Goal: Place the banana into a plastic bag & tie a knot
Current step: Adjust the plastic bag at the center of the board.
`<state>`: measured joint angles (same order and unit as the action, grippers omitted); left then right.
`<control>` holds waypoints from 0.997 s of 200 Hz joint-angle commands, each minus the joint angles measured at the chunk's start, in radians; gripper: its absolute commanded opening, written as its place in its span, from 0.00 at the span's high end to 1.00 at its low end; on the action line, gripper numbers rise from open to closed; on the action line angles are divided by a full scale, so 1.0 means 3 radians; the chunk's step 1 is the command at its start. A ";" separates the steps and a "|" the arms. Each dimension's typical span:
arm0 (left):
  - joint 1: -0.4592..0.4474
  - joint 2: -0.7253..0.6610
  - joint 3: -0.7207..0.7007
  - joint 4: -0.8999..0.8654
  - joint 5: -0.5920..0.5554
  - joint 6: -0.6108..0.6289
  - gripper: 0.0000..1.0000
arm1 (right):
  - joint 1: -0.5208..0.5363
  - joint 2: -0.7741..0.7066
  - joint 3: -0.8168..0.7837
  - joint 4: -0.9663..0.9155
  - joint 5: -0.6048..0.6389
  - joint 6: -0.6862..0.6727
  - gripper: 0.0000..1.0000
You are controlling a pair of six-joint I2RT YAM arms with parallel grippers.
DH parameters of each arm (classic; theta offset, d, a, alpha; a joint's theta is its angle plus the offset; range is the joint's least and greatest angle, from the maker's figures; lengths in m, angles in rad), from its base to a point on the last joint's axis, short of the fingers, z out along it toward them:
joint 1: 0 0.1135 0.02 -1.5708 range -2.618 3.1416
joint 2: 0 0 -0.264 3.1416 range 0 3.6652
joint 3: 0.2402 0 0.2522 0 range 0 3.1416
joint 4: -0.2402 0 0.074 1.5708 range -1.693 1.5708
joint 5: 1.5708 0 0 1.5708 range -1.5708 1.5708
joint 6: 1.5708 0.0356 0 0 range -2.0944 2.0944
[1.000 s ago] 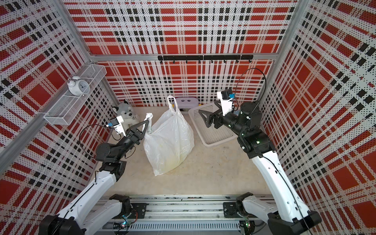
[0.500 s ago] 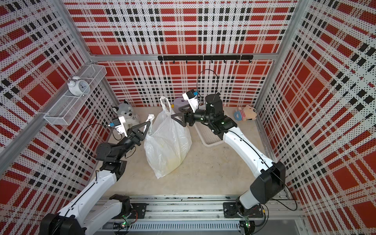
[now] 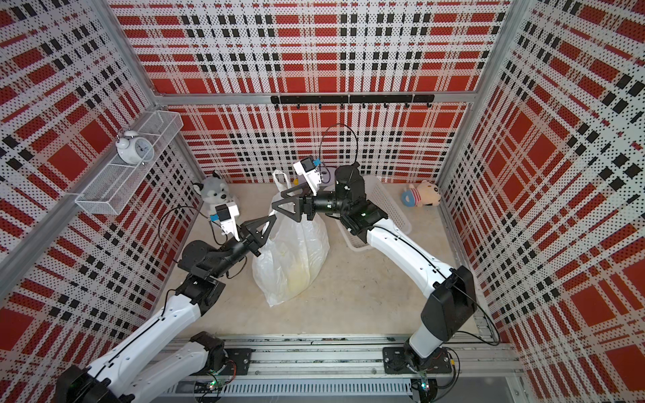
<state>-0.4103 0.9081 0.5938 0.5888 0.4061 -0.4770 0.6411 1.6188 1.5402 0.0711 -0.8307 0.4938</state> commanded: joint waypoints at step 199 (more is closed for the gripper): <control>-0.0124 -0.0350 -0.0046 -0.0307 -0.0446 0.0187 0.01 | 0.0225 -0.0093 0.0005 -0.0358 0.0266 -0.0344 1.00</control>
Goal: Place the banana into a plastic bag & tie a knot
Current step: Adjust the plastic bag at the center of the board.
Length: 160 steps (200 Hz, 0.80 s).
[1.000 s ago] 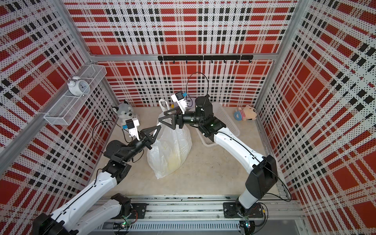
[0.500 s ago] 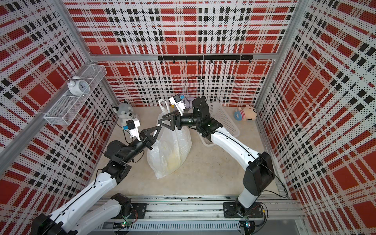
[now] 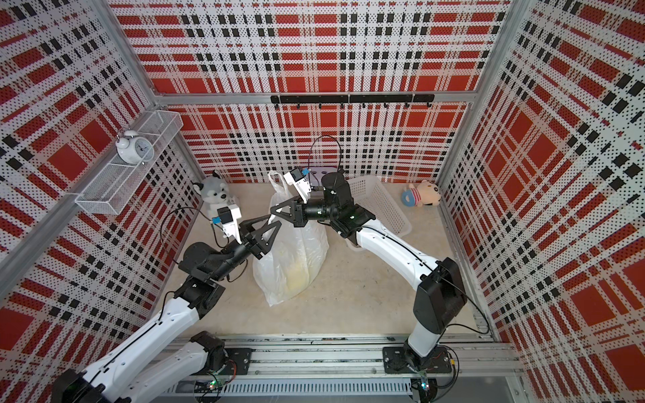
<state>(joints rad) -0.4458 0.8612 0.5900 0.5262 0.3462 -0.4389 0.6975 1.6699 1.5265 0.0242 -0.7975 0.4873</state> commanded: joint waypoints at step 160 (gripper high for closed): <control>-0.0730 -0.0204 0.0370 -0.0685 -0.0690 0.1034 0.02 | 0.0137 -0.0767 0.0107 -0.0816 -0.0119 -0.1193 1.00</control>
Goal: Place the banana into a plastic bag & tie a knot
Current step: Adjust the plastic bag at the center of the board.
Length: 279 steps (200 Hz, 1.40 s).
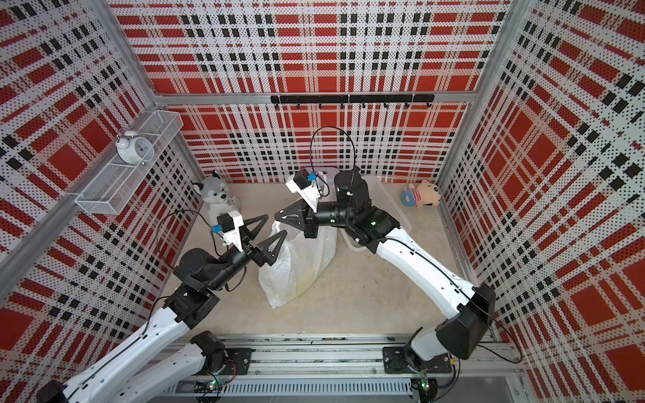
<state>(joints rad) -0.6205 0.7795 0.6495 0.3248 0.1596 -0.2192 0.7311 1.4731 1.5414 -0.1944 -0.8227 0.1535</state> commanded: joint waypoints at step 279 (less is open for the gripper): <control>0.0218 0.0354 0.1039 -0.0440 0.0994 0.0077 1.00 | -0.1003 -0.0567 -0.0128 -0.0123 0.0934 0.0663 0.24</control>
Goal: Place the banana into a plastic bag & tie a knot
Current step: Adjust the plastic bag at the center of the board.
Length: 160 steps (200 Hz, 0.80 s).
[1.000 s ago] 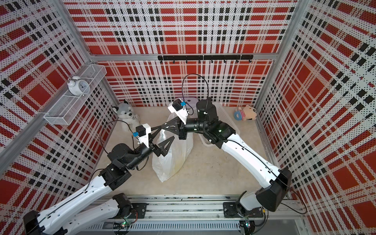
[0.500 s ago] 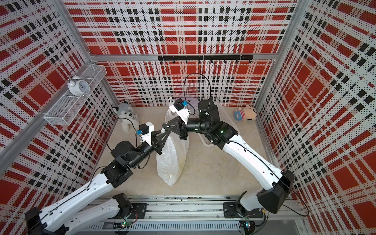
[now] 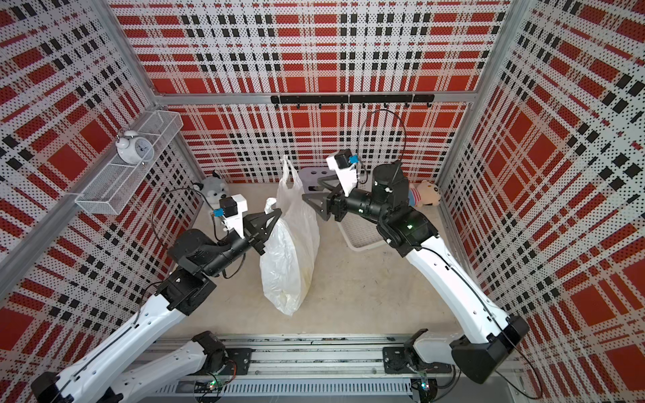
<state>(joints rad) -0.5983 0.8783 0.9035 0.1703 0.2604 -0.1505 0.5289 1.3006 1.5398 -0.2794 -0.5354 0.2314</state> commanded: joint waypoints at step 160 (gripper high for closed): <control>0.0340 0.0616 0.0829 -0.0359 0.2109 -0.0246 1.00 | -0.1031 0.0393 -0.0446 0.0972 -0.1225 0.0591 0.13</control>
<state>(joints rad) -0.5045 1.0718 1.1233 0.0608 0.8524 -0.2340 0.2375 1.3964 1.4014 -0.0563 -0.8410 0.3763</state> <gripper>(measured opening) 0.050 0.906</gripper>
